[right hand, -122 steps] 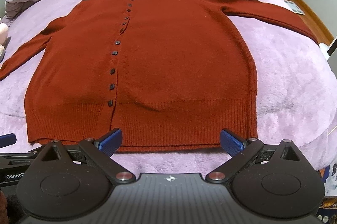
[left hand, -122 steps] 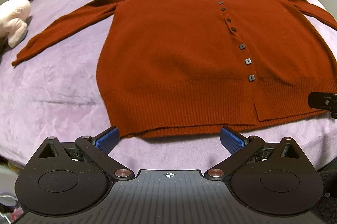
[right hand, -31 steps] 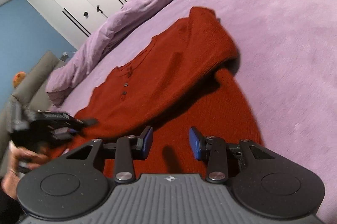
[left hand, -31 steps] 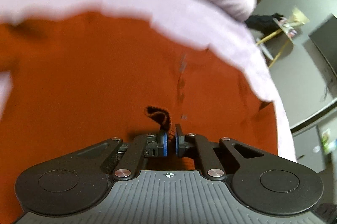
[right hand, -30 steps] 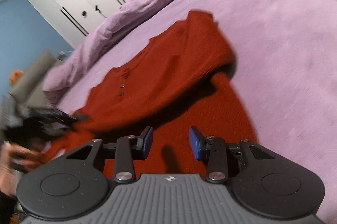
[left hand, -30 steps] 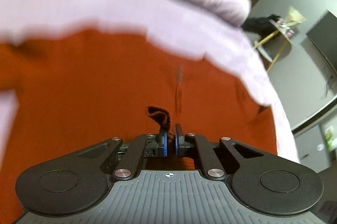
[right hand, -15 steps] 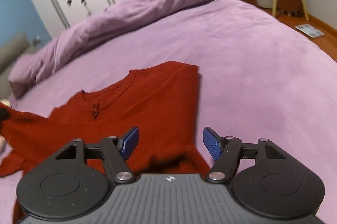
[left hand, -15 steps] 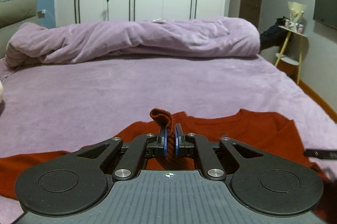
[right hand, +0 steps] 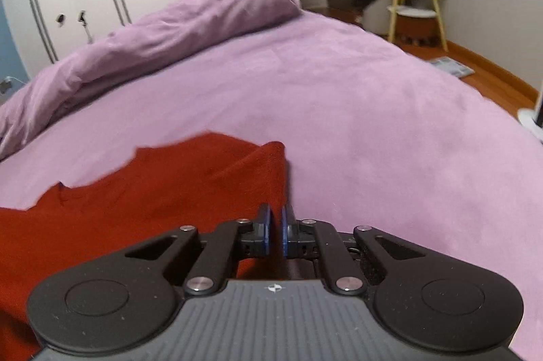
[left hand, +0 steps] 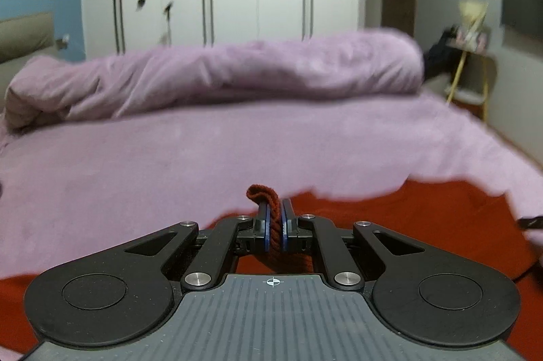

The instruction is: Fold small clothes

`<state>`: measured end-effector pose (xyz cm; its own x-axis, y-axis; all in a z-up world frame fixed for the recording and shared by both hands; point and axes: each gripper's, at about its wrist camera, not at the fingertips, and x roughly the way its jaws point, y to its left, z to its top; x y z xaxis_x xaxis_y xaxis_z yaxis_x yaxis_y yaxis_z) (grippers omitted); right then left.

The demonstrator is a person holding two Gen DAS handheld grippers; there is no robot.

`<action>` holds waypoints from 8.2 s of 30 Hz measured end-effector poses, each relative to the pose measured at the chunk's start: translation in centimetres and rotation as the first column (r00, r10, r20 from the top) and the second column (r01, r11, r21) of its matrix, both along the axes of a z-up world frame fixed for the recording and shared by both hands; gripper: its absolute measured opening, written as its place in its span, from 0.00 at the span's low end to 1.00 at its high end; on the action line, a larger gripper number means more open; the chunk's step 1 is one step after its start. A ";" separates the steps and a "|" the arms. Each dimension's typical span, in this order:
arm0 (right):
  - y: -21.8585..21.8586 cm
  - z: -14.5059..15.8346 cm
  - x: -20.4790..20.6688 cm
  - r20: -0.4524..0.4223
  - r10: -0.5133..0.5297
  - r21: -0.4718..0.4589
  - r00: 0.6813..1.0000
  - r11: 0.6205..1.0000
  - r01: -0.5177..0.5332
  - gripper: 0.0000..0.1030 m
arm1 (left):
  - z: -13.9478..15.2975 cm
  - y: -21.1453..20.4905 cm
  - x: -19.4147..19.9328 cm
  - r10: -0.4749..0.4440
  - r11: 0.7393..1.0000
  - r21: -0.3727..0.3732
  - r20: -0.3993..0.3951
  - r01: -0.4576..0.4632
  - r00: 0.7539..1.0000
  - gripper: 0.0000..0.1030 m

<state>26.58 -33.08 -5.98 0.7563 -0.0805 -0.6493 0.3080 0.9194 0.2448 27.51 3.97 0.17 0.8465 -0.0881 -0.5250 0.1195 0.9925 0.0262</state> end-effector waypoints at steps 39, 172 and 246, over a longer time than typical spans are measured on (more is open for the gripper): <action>9.4 -0.2 1.9 0.022 0.310 -0.116 0.950 0.945 -0.306 0.16 | -4.1 1.0 0.7 0.045 0.983 -0.176 -0.085 -0.059 0.995 0.53; 12.1 2.5 1.3 0.043 0.376 -0.040 0.925 0.926 -0.375 0.04 | -5.5 5.4 -6.5 0.194 0.961 -0.155 -0.220 -0.231 0.956 0.74; 0.1 1.5 -28.6 -0.144 0.234 0.099 0.961 0.970 -0.221 0.64 | -5.8 7.1 -24.1 0.152 0.976 -0.091 -0.377 -0.200 0.913 0.77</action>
